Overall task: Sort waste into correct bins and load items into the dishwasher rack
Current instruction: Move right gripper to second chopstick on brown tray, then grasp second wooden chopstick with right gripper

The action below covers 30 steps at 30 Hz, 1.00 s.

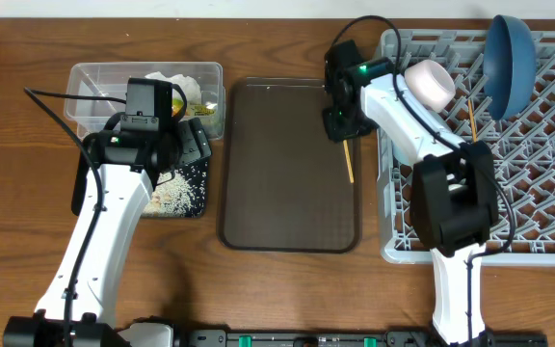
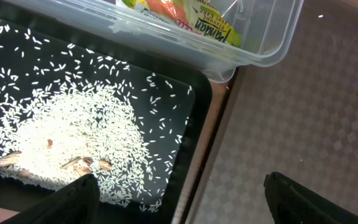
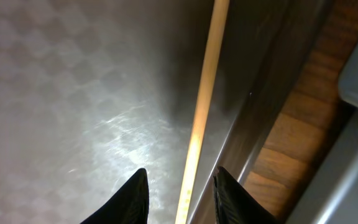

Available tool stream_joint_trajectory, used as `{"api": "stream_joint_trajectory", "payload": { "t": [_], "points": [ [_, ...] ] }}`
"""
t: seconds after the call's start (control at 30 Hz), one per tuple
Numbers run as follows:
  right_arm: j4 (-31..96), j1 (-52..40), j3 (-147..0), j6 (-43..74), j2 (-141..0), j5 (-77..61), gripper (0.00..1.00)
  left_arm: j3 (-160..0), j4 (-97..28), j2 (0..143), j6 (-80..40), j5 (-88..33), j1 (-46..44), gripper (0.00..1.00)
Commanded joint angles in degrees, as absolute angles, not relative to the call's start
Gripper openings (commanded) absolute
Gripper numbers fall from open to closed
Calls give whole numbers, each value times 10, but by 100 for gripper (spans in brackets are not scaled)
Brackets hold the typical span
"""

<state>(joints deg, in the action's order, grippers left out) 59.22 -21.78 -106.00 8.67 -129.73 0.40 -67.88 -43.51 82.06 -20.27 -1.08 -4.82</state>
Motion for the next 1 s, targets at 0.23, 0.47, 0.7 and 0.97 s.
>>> {"api": "stream_joint_trajectory", "payload": {
  "t": [0.23,0.47,0.7,0.97],
  "points": [
    [590,-221,-1060,107,-1348,19,20,-685,-437,814,-197,-4,-46,87],
    [591,-221,-1060,114,-1351,19,1,-685,-437,814,-197,-4,-46,87],
    [616,-220,-1083,110,-1313,14,1,-685,-437,814,-197,-4,-46,87],
    [681,-204,-1163,55,-1165,28,1,-685,-437,814,-197,-4,-46,87]
  ]
}}
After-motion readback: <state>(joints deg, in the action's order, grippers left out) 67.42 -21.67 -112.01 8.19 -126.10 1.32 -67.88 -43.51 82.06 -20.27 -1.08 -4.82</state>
